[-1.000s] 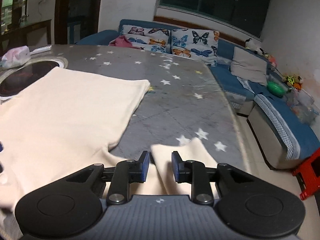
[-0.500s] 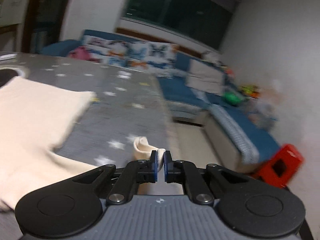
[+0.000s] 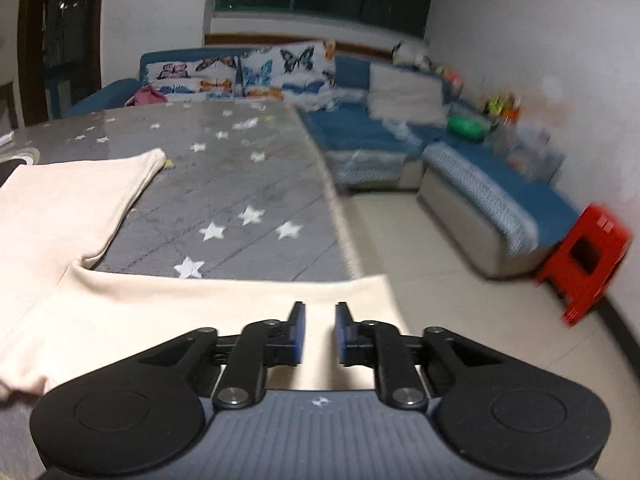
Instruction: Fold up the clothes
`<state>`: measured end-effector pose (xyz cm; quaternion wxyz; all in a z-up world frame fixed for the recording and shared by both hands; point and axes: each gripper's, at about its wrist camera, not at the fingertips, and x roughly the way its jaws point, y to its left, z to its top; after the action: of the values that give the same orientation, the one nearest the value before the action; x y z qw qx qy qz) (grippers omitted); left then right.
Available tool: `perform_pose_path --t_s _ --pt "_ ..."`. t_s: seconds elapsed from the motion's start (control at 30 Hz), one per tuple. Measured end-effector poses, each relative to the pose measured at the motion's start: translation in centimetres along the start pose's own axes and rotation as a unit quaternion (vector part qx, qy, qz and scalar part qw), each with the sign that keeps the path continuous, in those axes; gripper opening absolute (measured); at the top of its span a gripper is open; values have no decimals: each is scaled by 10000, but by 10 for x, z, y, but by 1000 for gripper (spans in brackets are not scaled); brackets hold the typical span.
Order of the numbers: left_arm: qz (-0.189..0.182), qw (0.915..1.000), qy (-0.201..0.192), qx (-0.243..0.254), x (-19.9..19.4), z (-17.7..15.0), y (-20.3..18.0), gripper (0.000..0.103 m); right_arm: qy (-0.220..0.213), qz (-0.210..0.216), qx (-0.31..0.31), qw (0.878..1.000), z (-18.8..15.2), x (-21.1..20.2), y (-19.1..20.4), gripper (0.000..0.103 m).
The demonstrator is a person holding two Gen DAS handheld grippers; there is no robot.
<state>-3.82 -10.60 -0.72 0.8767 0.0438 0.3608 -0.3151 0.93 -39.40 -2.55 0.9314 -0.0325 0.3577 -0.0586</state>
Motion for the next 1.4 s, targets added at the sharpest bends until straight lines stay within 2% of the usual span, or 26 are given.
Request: perform_pose_path --t_s 0.17,0.23,0.33,0.4,0.53,0.6,0.77,0.9,1.0,1.13,1.2,1.27,1.37,1.4 --pt "-51 10000 -10 33 -4 -4 -4 44 46 -89 97 9999 7 7 -5 17" --pt "-74 9999 -91 40 -7 -1 -5 44 37 96 -67 9999 10 -1 1 20" --pt "-108 9997 -217 20 -8 5 -6 44 -33 697 -353 9969 13 -24 21 27" --pt "-106 9997 -212 17 -4 7 -7 43 -39 1170 -506 9918 12 -40 36 27" --pt "-122 9999 -103 60 3 3 -10 43 -54 1977 -1098 9741 7 -64 75 27" --pt "-134 9999 -68 75 6 2 -10 43 -36 2203 -1338 9662 4 -68 94 27" --pt "-144 9999 -50 64 5 0 -8 43 256 2003 -2003 9587 -19 -68 118 25" --pt "-145 9999 -20 45 6 -2 -5 43 369 1890 -1860 9635 -21 -74 101 25" --pt "-134 9999 -18 47 6 -2 -5 43 291 1816 -1593 9700 -17 -78 83 25" --pt "-179 9997 -127 97 4 6 -8 43 131 1188 -1099 9867 -8 -64 49 25" --pt "-220 9995 -193 137 5 10 -11 42 130 676 -779 9946 -6 -54 27 25" --pt "-272 9992 -220 172 8 15 -15 42 111 153 -533 9984 -6 -46 8 26" --pt "-345 9989 -209 218 16 20 -22 41 107 -386 -231 9989 -7 -34 -19 27" --pt "-372 9988 -200 245 19 21 -24 41 139 -433 -87 9989 -7 -30 -28 27"
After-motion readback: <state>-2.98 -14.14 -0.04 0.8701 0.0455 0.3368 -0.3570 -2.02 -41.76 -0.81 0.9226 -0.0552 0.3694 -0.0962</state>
